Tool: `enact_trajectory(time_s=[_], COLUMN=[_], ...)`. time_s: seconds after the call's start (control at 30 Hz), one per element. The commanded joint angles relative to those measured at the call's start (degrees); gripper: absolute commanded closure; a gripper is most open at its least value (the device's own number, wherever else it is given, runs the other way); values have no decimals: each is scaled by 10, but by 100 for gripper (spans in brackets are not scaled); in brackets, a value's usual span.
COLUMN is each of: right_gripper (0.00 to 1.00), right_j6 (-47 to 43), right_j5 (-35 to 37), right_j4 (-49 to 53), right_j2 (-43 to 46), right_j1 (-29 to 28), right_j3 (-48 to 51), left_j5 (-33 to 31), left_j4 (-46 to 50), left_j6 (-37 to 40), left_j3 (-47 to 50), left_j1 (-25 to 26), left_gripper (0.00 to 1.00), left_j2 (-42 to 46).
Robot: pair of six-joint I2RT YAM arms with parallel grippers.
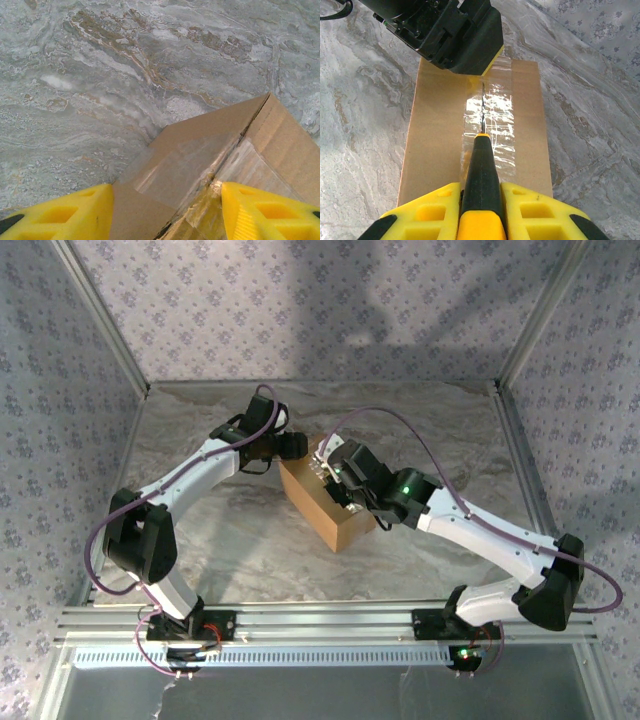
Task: Unpack the express box
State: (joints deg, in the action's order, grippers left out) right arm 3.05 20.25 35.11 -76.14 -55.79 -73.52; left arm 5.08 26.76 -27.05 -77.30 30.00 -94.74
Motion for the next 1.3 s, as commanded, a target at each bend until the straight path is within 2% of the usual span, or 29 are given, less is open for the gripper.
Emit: enact_trajectory(time_s=[0.0,1.27], right_gripper=[100,100], right_j6=[17,1], right_j5=[2,24], right_j4=[8,20], right_j2=[14,21], right_j1=[-7,-21], right_j3=[11,-19], left_j5=[-39,-42], left_j4=[16,12], left_j6=[0,-4], left_j3=[4,3], left_j1=[-11,-12], left_gripper=[42,42], left_j2=[-15,-12])
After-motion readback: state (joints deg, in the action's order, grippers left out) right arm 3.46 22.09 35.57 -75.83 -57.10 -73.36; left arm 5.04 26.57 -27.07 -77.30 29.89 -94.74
